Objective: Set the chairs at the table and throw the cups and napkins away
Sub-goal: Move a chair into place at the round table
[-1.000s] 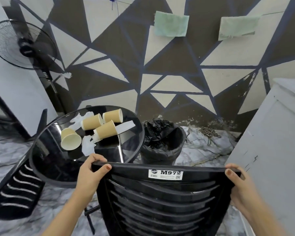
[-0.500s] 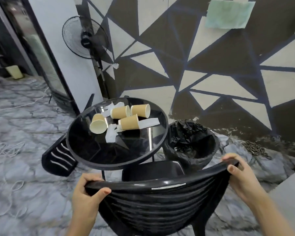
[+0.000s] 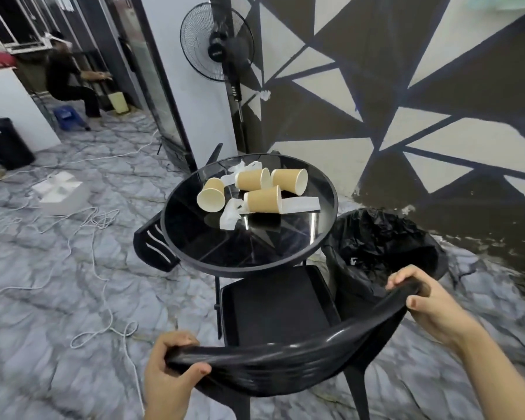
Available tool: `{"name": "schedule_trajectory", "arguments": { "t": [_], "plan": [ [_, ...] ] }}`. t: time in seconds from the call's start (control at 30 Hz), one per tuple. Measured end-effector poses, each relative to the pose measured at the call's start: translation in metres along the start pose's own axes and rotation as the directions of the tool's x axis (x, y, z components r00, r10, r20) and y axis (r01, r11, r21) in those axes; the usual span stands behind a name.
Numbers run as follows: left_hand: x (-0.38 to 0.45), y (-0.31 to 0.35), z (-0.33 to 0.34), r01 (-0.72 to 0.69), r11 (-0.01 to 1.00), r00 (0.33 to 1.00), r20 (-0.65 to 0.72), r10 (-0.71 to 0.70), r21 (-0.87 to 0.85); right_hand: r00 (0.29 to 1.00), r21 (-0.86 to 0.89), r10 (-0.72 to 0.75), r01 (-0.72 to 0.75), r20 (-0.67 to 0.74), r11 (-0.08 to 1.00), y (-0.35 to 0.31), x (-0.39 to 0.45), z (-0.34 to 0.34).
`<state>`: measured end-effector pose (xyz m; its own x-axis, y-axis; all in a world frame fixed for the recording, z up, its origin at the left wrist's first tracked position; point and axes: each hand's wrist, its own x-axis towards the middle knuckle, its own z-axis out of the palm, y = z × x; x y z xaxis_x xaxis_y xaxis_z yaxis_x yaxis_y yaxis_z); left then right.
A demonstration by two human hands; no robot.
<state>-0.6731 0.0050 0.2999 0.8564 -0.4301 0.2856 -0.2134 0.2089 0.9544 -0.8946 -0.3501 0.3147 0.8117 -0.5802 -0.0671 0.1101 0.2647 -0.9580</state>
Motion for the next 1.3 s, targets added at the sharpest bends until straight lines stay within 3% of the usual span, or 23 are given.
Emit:
{"name": "schedule_trajectory", "arguments": {
  "t": [0.13, 0.4, 0.67, 0.83, 1.07, 1.3],
  "plan": [
    [-0.009, 0.001, 0.004, 0.053, 0.999, 0.999, 0.004, -0.053, 0.009, 1.000, -0.052, -0.012, 0.013, 0.006, 0.999, 0.004, -0.015, -0.005],
    [-0.001, 0.003, -0.004, 0.095, 0.995, 0.990, 0.104, -0.098, 0.033, 0.989, 0.017, -0.075, 0.077, -0.127, 0.997, 0.039, -0.060, -0.005],
    [-0.024, -0.008, -0.034, 0.196, 0.980, 0.980, 0.023, -0.197, 0.032, 0.991, -0.023, -0.070, 0.068, -0.113, 0.997, 0.047, -0.051, 0.021],
    [-0.031, -0.012, -0.024, 0.195, 0.977, 0.980, -0.049, -0.191, 0.089, 0.995, -0.046, -0.061, 0.058, -0.079, 0.997, 0.028, -0.030, 0.019],
    [-0.045, -0.008, 0.018, 0.192, 0.977, 0.981, -0.039, -0.189, 0.089, 0.993, -0.057, 0.005, -0.012, -0.116, 0.998, 0.015, -0.038, -0.018],
    [-0.029, -0.004, 0.015, 0.179, 0.976, 0.980, 0.063, -0.188, 0.125, 0.985, 0.003, -0.023, 0.024, -0.173, 1.000, 0.027, -0.042, -0.019]
  ]
}}
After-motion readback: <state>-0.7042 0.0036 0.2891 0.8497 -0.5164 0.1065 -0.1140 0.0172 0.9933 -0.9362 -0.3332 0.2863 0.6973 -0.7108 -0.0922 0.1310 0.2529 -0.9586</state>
